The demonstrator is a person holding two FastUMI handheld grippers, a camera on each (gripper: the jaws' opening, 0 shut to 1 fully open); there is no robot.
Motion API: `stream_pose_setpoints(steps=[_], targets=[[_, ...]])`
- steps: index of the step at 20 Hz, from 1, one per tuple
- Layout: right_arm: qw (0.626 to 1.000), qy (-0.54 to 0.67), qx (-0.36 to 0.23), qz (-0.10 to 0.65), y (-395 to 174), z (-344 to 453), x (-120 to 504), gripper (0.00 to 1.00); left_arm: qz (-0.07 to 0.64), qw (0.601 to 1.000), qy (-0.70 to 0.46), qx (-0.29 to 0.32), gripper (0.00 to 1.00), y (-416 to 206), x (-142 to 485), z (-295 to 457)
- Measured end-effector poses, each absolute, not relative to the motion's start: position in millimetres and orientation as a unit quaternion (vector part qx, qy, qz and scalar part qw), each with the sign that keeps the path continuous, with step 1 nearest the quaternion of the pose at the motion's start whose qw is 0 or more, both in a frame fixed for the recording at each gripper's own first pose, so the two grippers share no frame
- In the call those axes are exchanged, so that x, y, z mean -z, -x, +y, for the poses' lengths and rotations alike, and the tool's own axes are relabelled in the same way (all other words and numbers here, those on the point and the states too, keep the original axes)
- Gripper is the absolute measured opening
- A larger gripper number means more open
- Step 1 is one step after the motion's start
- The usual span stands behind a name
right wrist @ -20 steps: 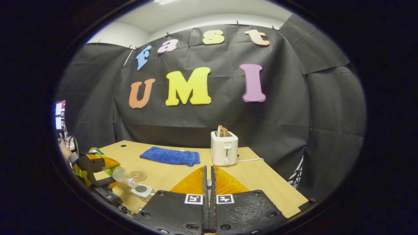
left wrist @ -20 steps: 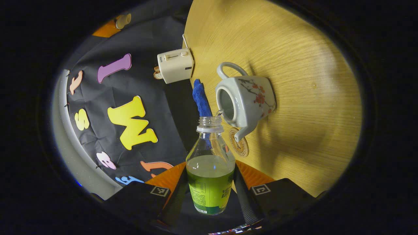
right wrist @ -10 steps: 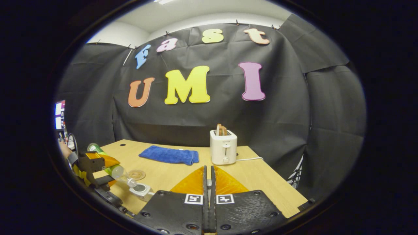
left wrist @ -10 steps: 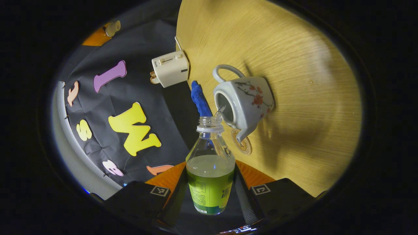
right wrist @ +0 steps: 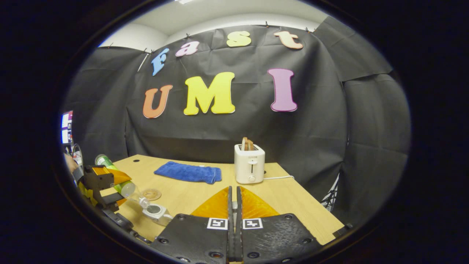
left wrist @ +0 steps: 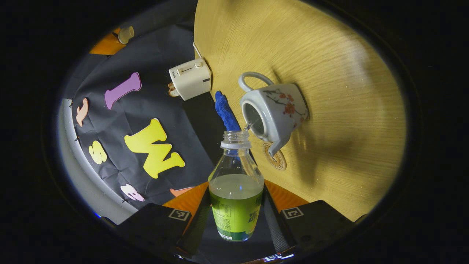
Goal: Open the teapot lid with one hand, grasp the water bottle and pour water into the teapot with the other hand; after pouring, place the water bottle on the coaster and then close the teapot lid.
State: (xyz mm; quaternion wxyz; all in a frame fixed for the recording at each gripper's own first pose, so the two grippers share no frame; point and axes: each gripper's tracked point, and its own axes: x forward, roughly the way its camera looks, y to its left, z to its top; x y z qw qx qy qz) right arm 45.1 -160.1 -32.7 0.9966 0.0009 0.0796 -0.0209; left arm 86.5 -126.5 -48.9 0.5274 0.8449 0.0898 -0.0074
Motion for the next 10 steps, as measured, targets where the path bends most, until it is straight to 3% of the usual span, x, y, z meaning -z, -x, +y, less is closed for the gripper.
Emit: stream_pose_setpoints(steps=[10], targets=[[0.996,0.011,0.03,0.088,-48,-166,38,0.0,0.087,0.483,-0.871,-0.003,0.76,-86,37,-126]])
